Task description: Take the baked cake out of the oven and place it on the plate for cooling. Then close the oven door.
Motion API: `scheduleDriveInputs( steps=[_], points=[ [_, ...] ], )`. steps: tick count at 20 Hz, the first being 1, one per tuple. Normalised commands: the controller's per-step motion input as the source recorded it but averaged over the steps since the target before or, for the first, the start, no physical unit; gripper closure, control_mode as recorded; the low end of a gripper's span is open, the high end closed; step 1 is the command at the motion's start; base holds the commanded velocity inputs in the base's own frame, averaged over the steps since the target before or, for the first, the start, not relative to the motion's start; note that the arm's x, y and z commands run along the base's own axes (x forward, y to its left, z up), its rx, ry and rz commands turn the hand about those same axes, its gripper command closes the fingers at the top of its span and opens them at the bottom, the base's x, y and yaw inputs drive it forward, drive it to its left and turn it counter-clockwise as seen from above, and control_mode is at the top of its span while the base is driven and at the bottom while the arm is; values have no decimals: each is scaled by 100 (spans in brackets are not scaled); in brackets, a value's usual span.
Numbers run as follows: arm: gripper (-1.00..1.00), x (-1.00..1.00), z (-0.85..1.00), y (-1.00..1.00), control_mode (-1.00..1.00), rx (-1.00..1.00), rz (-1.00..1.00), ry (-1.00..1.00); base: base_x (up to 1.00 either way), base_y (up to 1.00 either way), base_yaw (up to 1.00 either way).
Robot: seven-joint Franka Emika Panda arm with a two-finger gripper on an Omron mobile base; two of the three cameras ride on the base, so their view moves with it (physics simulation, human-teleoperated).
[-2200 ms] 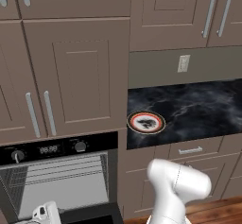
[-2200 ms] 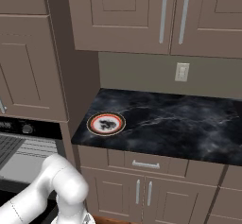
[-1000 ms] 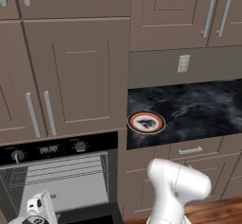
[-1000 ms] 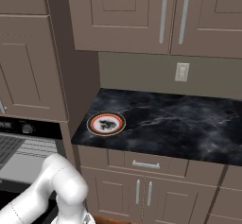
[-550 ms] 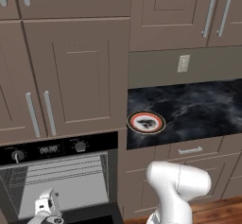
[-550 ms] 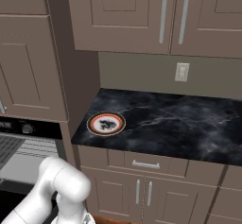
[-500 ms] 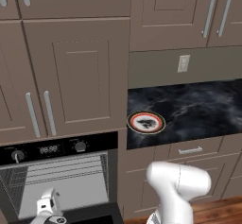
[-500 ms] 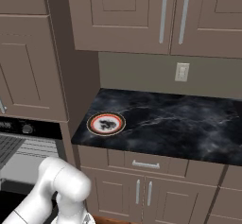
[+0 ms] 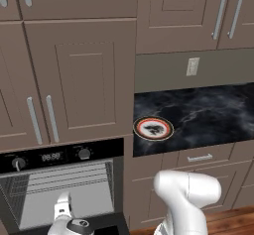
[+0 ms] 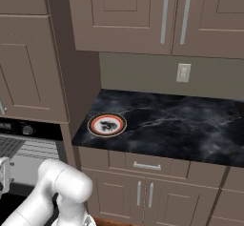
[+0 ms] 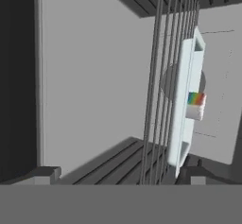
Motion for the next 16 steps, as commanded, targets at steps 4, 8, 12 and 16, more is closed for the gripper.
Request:
scheduleDriveInputs(
  steps=[4,8,12,16],
  points=[
    [-100,16,4,1,-100,8,0,0,0,0,0],
    [-100,13,0,17,-100,2,-5,-3,0,0,0],
    [-100,14,0,4,-100,0,-7,0,0,0,0],
    [-100,14,0,0,-100,0,-6,-1,0,0,0]
  ],
)
